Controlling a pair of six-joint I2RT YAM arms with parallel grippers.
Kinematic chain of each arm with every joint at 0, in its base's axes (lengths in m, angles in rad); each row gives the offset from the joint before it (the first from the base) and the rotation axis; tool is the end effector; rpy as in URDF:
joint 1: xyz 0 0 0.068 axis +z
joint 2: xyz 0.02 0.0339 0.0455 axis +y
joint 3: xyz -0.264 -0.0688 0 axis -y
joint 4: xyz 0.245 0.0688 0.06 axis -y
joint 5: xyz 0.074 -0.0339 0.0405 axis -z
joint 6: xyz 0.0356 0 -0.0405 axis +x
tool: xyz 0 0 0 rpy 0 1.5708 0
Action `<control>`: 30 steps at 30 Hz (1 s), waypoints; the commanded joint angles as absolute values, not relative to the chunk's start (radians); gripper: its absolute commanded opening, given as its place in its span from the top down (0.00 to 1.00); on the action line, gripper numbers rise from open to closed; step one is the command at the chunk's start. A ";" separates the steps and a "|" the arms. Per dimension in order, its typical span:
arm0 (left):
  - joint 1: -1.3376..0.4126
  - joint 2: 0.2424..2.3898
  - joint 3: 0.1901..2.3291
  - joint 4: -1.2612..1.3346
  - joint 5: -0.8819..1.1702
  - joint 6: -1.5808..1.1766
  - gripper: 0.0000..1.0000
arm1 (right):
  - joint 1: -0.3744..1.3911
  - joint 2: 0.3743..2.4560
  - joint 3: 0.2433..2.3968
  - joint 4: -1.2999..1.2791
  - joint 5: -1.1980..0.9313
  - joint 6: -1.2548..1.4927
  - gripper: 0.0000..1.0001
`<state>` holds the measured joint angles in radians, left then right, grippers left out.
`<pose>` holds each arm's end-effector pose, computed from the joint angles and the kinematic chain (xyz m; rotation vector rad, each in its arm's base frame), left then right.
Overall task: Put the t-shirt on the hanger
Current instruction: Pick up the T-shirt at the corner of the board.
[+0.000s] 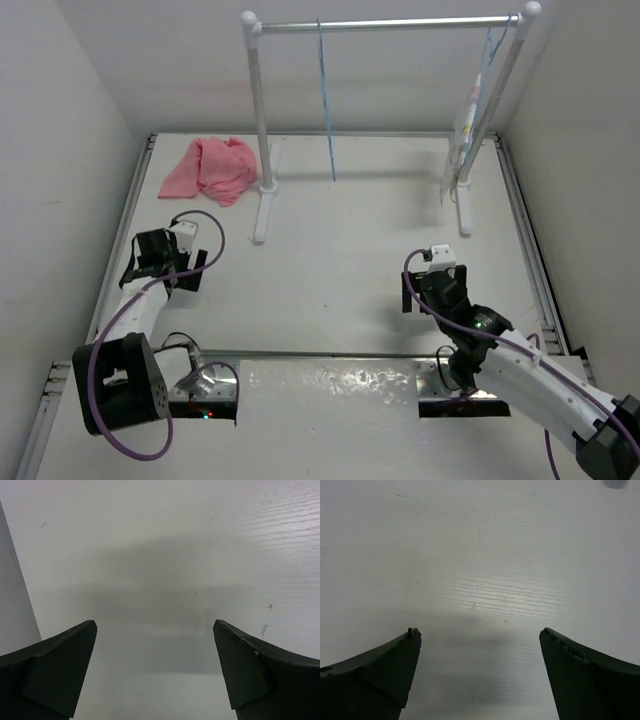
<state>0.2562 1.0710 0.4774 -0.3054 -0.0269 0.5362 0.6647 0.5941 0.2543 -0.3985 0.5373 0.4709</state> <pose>0.1916 0.0512 0.1721 0.3382 2.4841 0.3689 0.1132 0.0656 0.1658 0.0530 2.1867 0.0122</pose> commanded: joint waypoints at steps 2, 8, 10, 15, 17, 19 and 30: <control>0.256 1.107 0.574 -0.272 0.155 0.610 0.00 | 0.672 0.610 0.261 -0.382 0.557 0.462 0.01; 0.253 1.510 0.996 -0.207 0.285 0.491 0.00 | 0.672 0.650 0.278 -0.387 0.555 0.453 0.01; 0.232 1.653 1.256 -0.282 0.365 0.465 0.00 | 0.670 0.655 0.276 -0.380 0.549 0.453 0.01; 0.132 2.035 1.644 -0.338 0.266 0.456 0.00 | 0.670 0.658 0.275 -0.377 0.552 0.453 0.01; 0.091 2.137 1.709 -0.316 0.195 0.442 0.00 | 0.670 0.663 0.275 -0.376 0.557 0.454 0.01; 0.080 2.192 1.791 -0.282 0.160 0.411 0.00 | 0.669 0.669 0.276 -0.374 0.552 0.453 0.01; 0.086 1.992 1.610 -0.385 0.244 0.460 1.00 | 0.669 0.660 0.281 -0.371 0.540 0.437 0.01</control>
<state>0.0731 2.2131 1.7020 -0.3313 0.1879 0.4187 0.6647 0.6792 0.2546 -0.3977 0.5396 0.4484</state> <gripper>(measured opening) 0.035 0.985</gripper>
